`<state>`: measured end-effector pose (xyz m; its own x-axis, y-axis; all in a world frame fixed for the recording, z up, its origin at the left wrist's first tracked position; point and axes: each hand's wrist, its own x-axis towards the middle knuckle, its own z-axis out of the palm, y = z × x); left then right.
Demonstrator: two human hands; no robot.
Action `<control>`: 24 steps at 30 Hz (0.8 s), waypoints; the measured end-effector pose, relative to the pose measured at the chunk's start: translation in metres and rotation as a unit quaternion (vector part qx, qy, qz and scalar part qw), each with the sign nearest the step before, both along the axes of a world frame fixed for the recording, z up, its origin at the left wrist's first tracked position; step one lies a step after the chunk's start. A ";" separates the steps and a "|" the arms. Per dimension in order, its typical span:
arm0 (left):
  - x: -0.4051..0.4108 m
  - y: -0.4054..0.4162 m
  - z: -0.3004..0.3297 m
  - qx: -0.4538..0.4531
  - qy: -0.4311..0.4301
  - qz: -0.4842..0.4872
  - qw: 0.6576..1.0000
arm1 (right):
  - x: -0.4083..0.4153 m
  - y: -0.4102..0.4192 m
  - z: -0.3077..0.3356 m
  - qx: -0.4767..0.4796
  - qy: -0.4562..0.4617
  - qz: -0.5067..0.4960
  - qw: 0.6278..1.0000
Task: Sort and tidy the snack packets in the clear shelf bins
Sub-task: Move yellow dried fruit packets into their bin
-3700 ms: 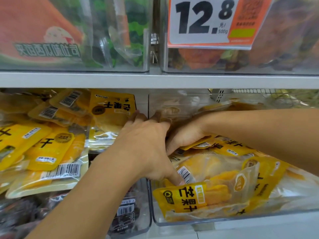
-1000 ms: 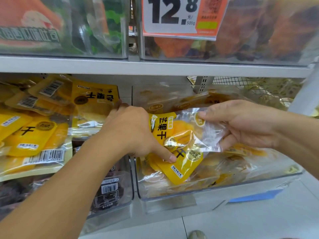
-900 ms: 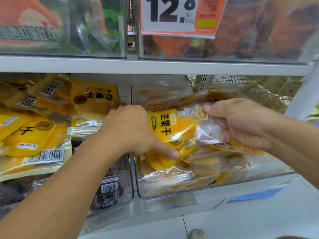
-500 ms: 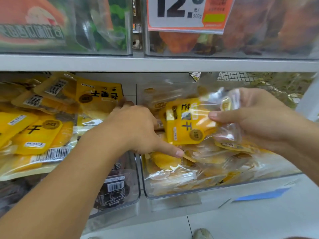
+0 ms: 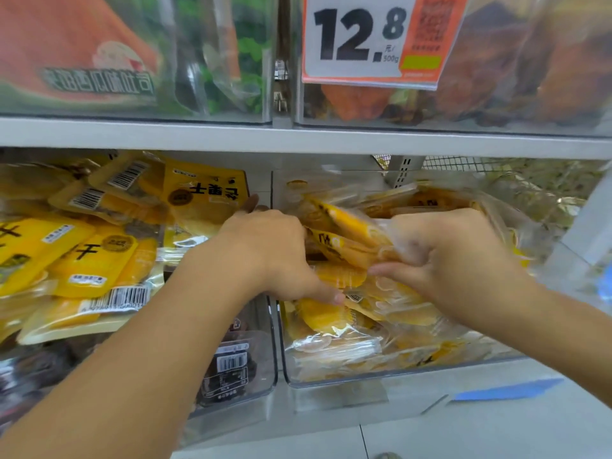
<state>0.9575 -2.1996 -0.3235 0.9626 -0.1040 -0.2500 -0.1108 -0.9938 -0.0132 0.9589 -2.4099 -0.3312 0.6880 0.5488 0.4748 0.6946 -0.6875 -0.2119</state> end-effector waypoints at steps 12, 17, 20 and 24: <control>-0.004 -0.003 -0.004 -0.143 -0.106 0.093 0.980 | 0.033 0.021 0.035 -0.392 -0.042 0.029 0.919; -0.007 -0.004 -0.008 -0.135 -0.107 0.077 0.982 | 0.042 0.045 0.016 -0.395 -0.043 0.019 0.917; -0.008 -0.004 -0.008 -0.130 -0.106 0.062 0.984 | 0.048 0.050 0.008 -0.347 0.026 0.006 0.937; -0.008 -0.002 -0.009 -0.134 -0.115 0.063 0.982 | 0.064 0.054 0.002 -0.221 0.147 -0.022 0.964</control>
